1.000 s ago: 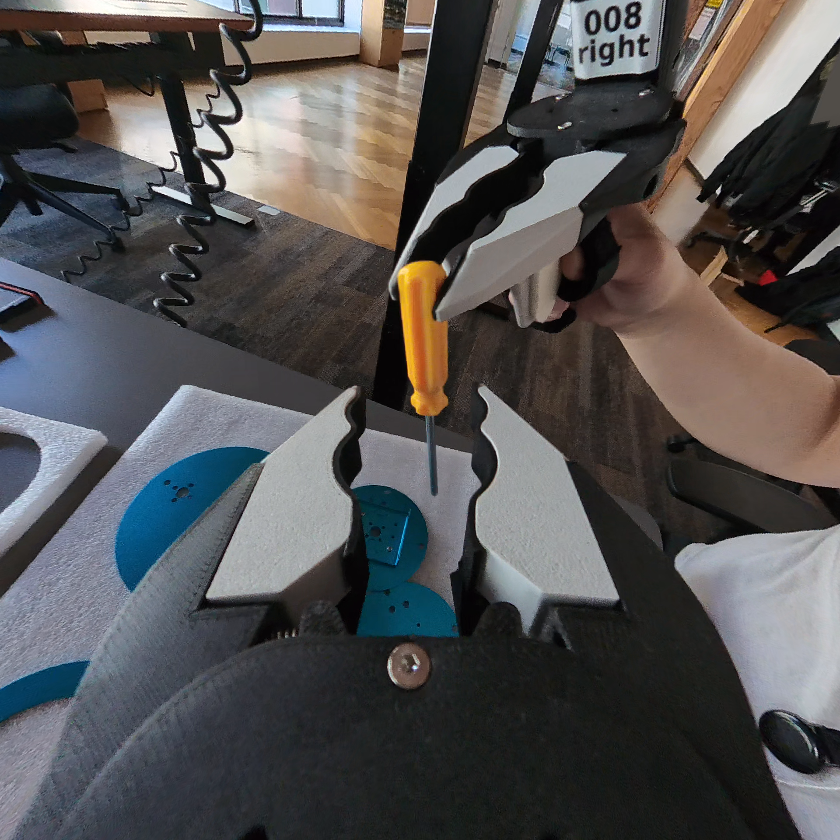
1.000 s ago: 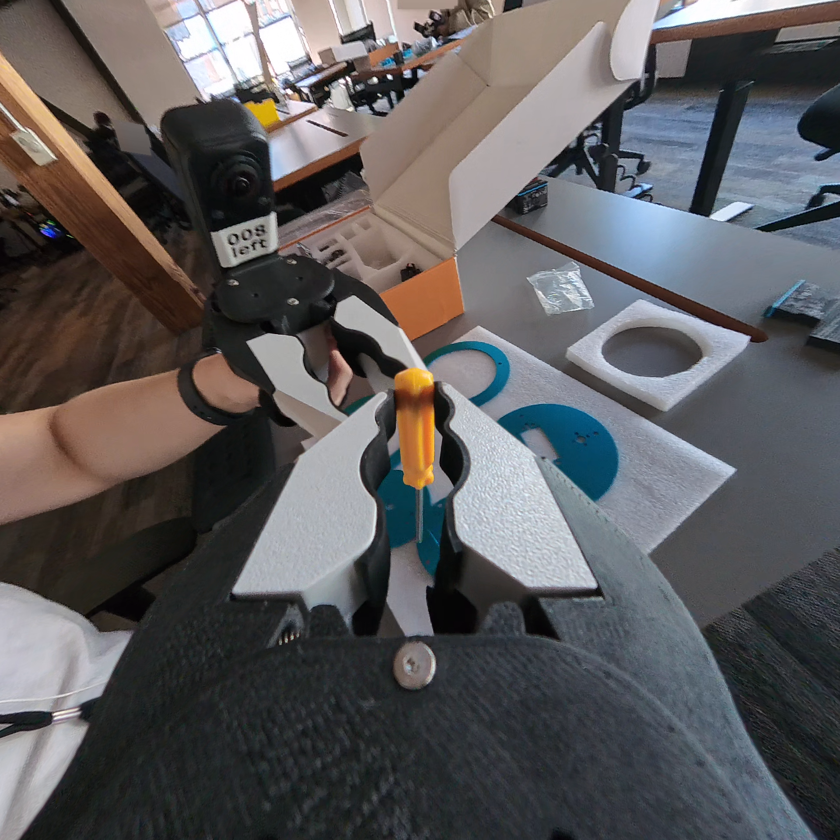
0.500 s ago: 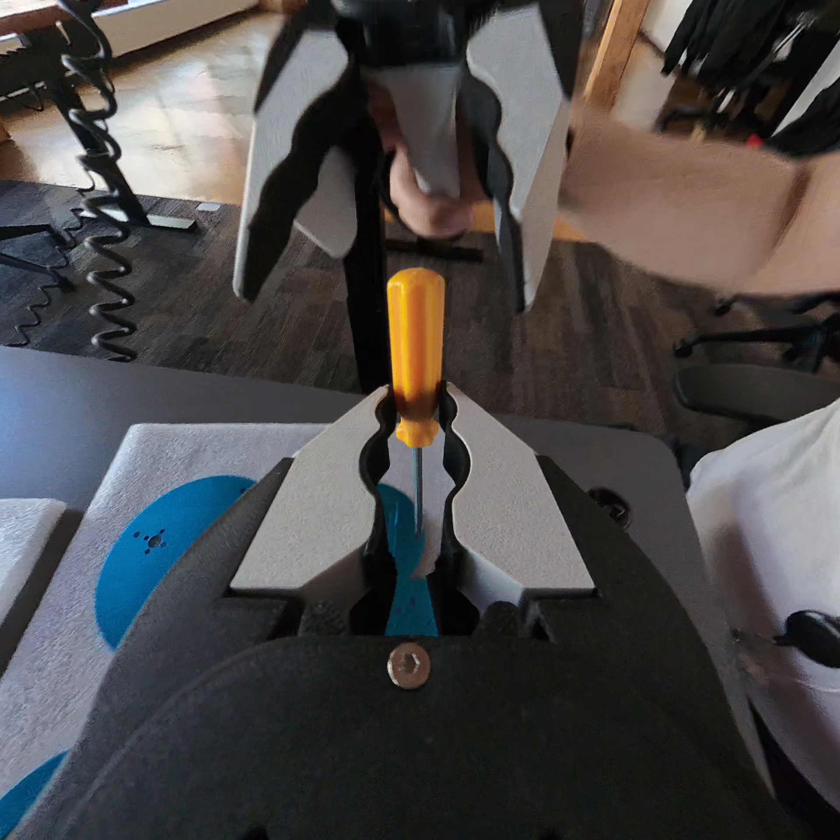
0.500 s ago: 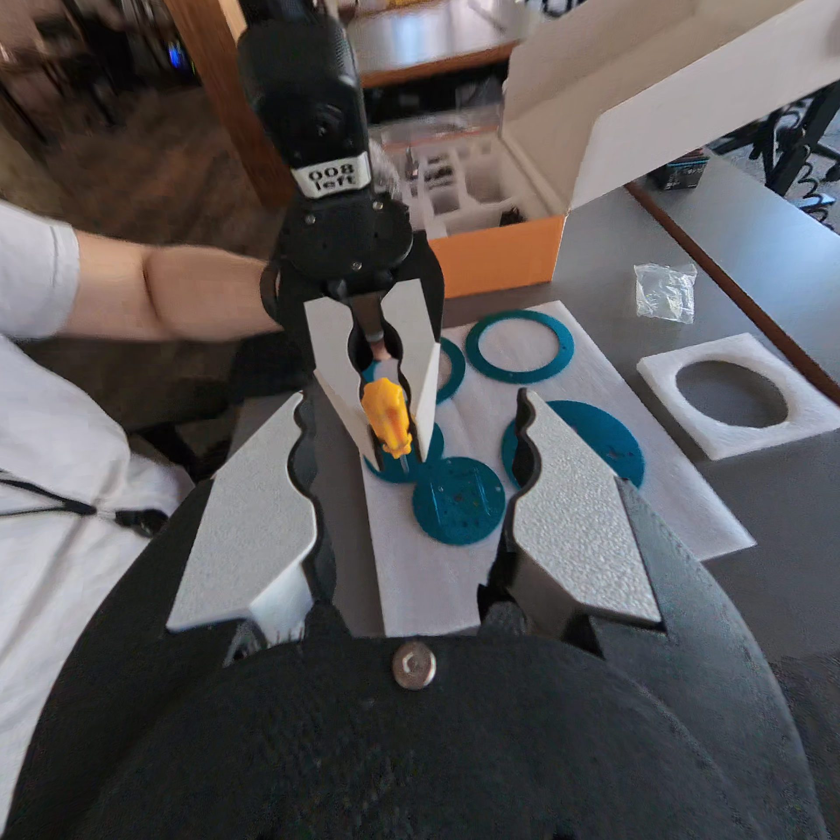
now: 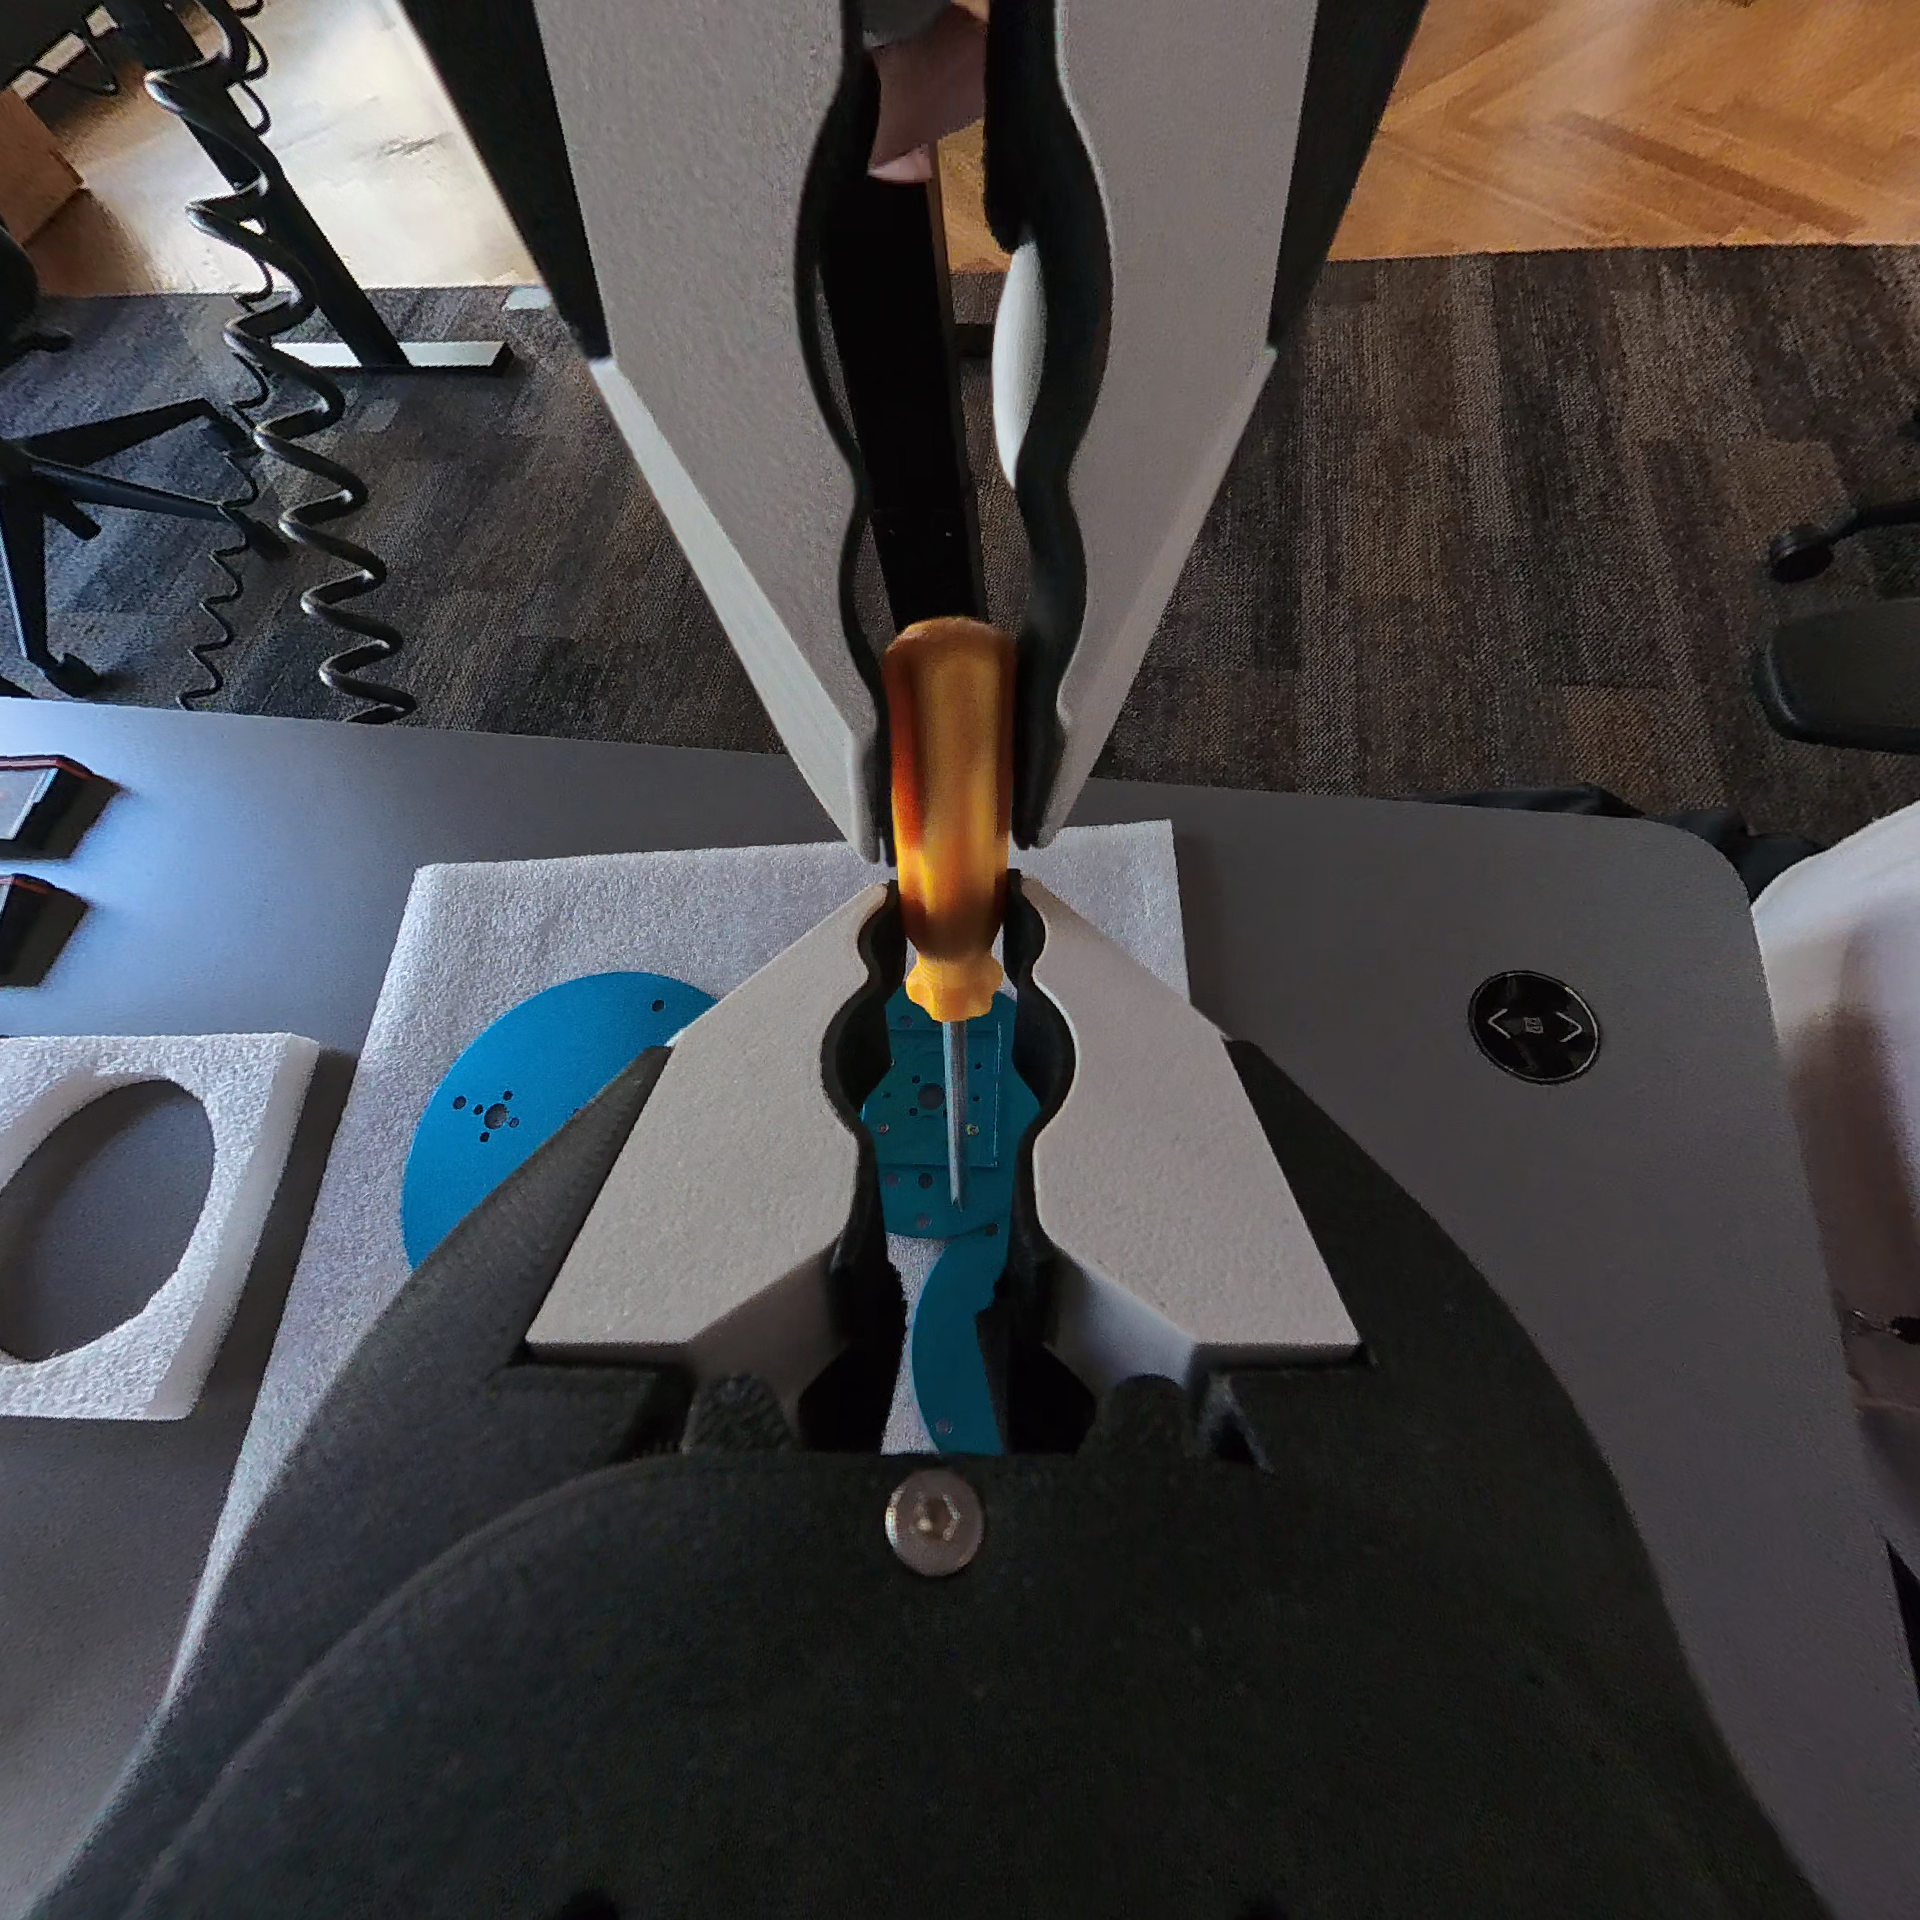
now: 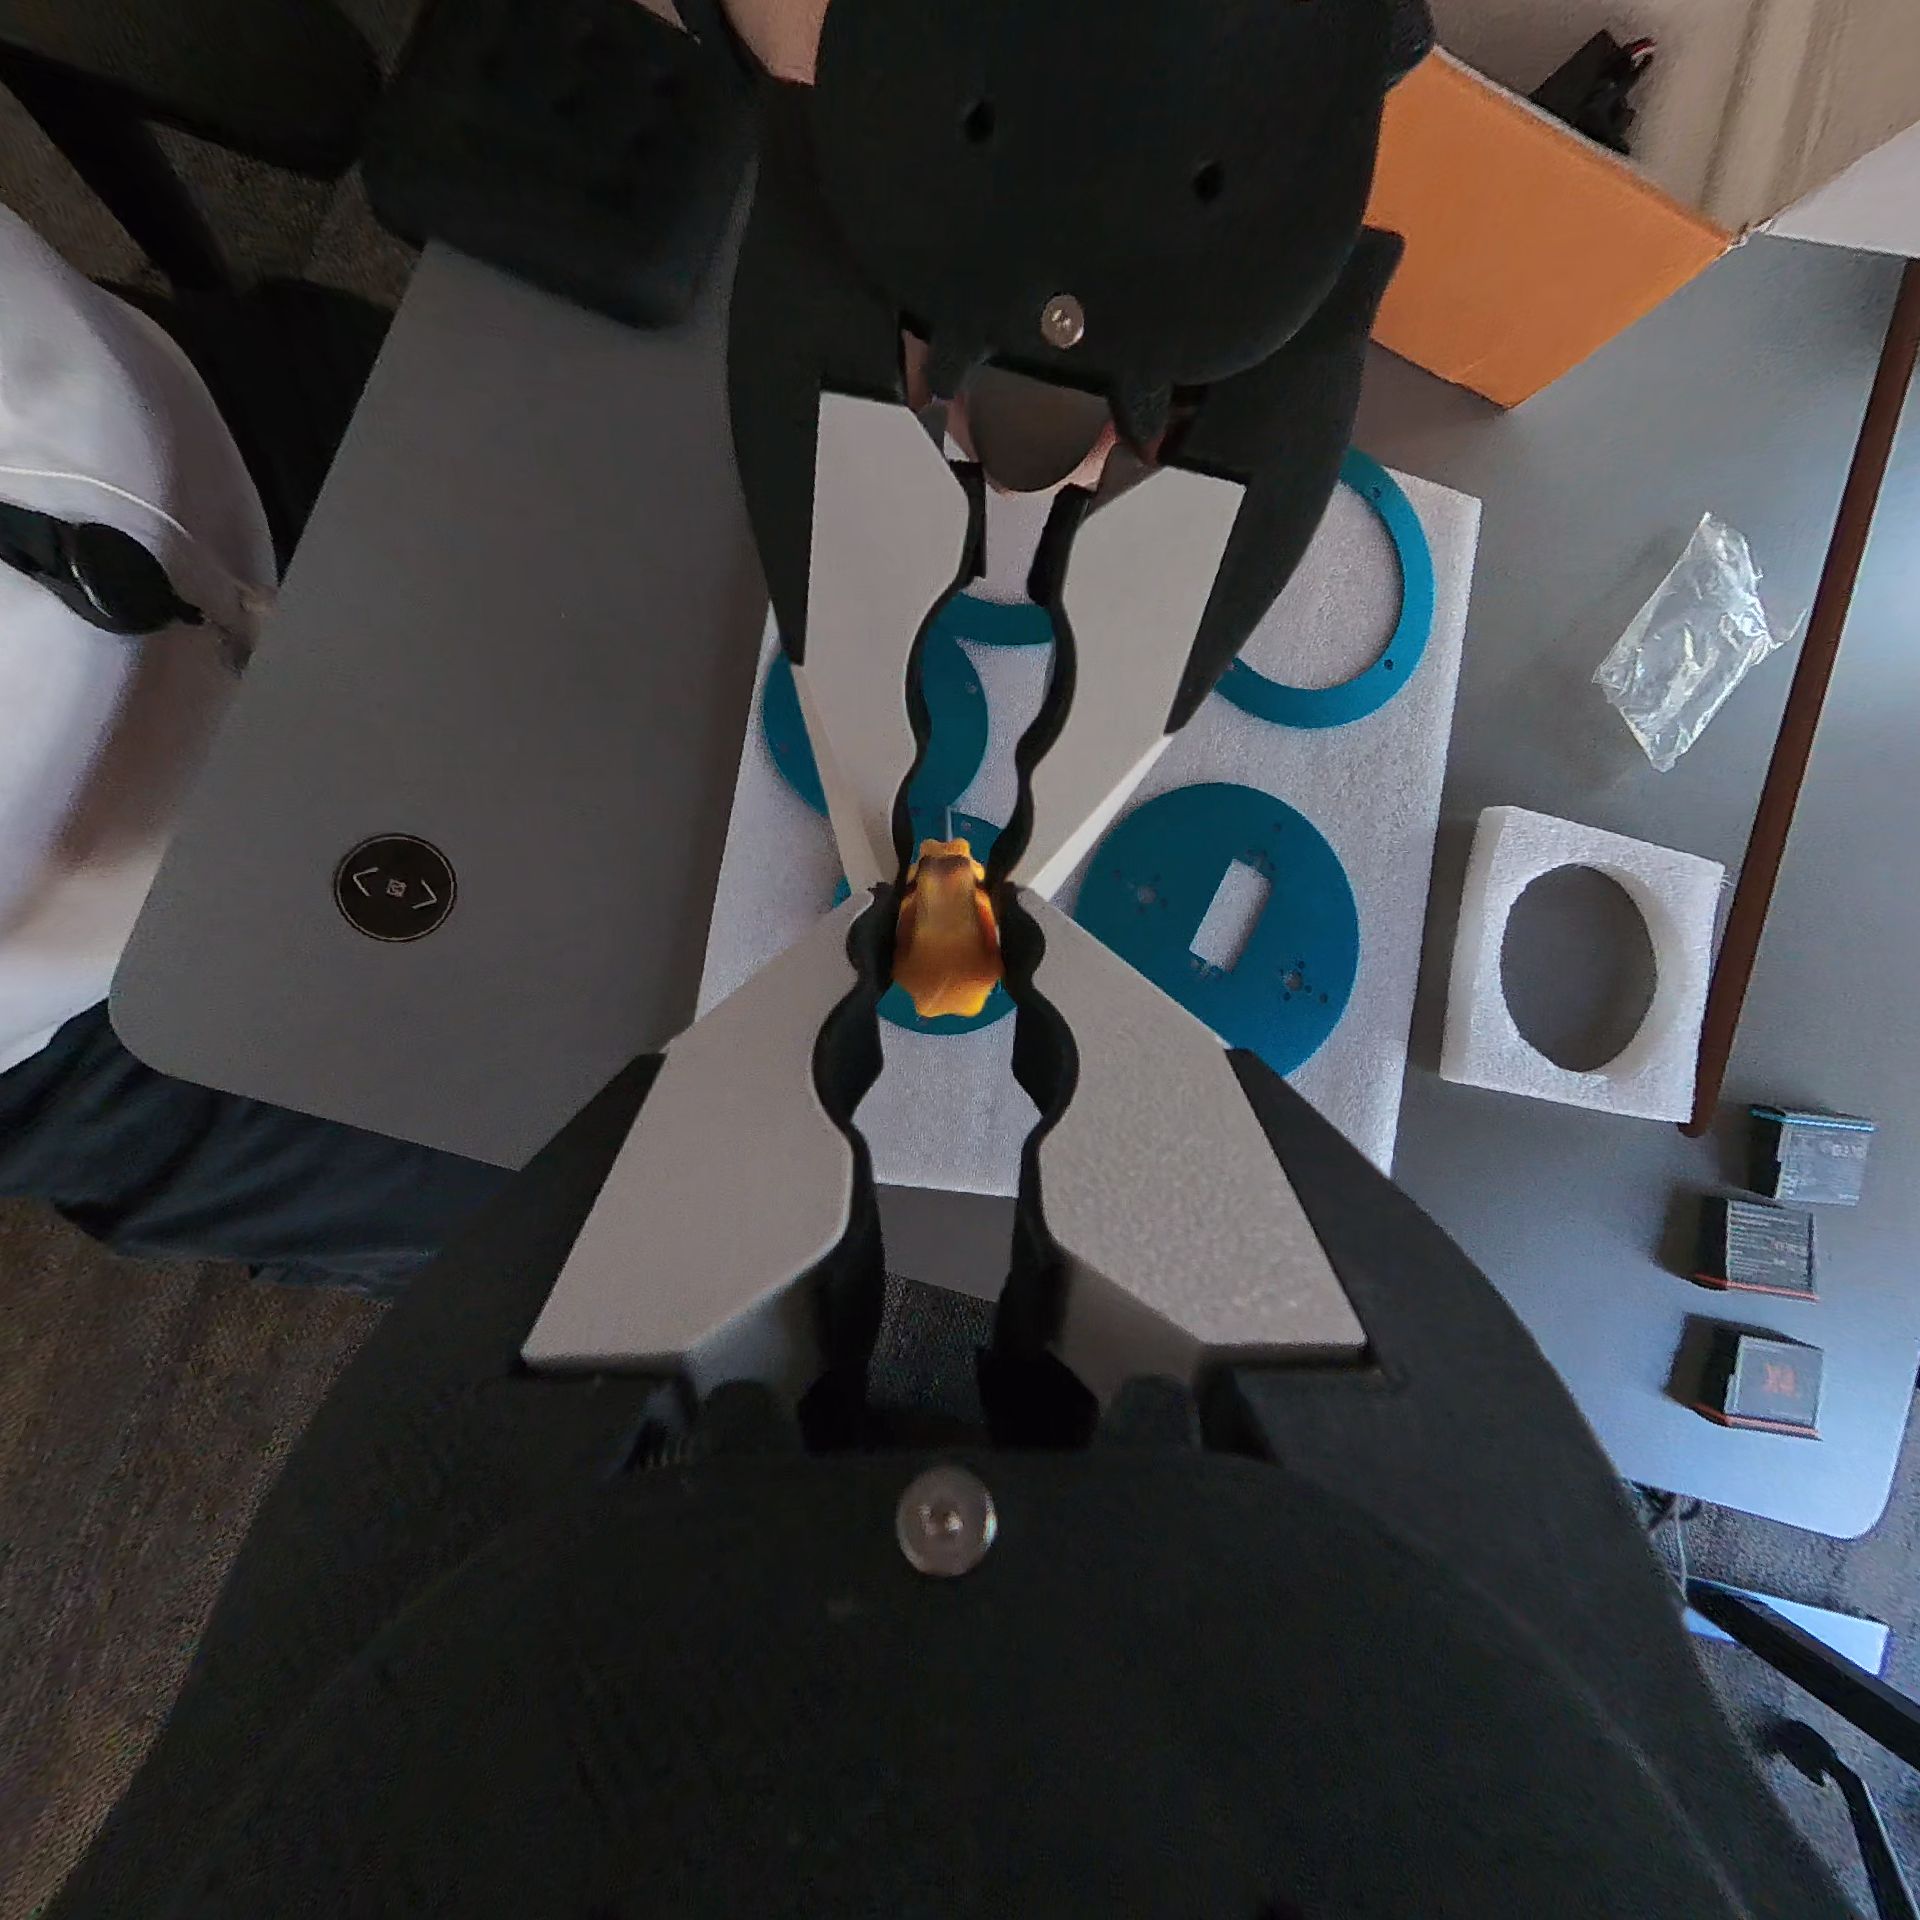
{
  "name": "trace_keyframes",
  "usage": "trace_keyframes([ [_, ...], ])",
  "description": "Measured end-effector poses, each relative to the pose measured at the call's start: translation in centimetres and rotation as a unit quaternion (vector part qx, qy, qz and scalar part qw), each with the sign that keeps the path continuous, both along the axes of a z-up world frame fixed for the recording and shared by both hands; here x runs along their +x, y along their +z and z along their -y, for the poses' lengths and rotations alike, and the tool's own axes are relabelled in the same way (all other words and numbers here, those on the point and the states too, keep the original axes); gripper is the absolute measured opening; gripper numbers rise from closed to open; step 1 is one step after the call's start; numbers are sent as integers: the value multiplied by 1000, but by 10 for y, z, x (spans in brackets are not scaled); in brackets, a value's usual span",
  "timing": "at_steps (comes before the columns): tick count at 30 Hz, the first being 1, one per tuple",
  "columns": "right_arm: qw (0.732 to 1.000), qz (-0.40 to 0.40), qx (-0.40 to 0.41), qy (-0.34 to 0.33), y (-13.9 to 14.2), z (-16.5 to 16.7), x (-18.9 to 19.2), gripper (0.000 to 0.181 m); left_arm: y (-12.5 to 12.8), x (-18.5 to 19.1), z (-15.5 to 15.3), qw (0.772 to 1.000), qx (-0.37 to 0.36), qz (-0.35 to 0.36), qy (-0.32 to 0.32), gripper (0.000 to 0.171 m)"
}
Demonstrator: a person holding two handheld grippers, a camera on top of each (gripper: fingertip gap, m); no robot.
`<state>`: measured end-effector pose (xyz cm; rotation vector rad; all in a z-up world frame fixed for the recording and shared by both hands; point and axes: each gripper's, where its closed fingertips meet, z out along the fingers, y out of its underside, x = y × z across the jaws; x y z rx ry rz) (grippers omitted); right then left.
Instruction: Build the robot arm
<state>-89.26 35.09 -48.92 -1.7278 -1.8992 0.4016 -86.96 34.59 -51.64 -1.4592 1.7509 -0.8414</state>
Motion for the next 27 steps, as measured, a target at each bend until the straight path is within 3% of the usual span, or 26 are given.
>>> trace_keyframes([
  [3, 1000, 15, -4, -18, -2, -4, 3, 23, 1, 1, 0, 1000, -12, 16, -4, 17],
  [14, 1000, 20, -15, -14, 0, -4, 2, 17, 8, 3, -2, 998, -14, 62, -8, 16],
  [16, 999, 48, -12, -17, 1, -4, 11, 17, 6, -2, -8, 998, -15, 64, 9, 44],
  [19, 996, 84, 6, -36, 1, -12, 31, 17, -19, -14, -12, 999, -39, 19, 21, 48],
  [23, 995, 96, -9, -38, -12, -13, 39, 18, -64, -15, -15, 997, -4, -70, 16, 58],
  [27, 996, 81, -13, -37, -16, -14, 34, 18, -72, -12, -13, 997, 4, -75, 6, 45],
])
